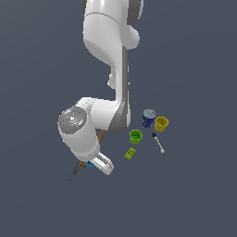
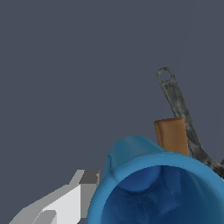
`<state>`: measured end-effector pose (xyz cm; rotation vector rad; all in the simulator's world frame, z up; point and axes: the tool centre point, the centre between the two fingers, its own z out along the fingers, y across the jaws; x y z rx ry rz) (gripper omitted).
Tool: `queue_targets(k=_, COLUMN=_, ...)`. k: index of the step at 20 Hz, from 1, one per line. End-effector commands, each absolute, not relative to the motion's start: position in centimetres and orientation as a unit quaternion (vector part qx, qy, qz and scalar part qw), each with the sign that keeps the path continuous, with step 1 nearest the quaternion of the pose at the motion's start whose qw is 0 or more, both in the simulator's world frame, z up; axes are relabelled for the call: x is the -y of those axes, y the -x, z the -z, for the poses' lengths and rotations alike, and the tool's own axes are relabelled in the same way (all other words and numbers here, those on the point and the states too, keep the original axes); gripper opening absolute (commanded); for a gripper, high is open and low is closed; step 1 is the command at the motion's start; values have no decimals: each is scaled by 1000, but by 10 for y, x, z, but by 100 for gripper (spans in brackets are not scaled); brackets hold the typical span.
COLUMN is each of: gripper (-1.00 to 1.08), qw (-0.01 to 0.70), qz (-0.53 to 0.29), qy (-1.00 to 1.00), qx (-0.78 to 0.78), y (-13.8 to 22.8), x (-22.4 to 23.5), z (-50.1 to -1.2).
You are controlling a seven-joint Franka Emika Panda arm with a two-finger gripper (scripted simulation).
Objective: Pick up a designated object from a clutter of objects.
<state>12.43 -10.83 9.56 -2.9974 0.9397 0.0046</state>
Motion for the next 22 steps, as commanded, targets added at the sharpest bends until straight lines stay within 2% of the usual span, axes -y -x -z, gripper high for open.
queue_targets(k=1, gripper=-100, qw=1, qz=-1, qy=954, qx=-299, y=-113, x=100, z=-110)
queue_targets(k=22, gripper=-100, qw=0, qz=0, qy=954, qx=-299, y=-3, x=21, z=-245)
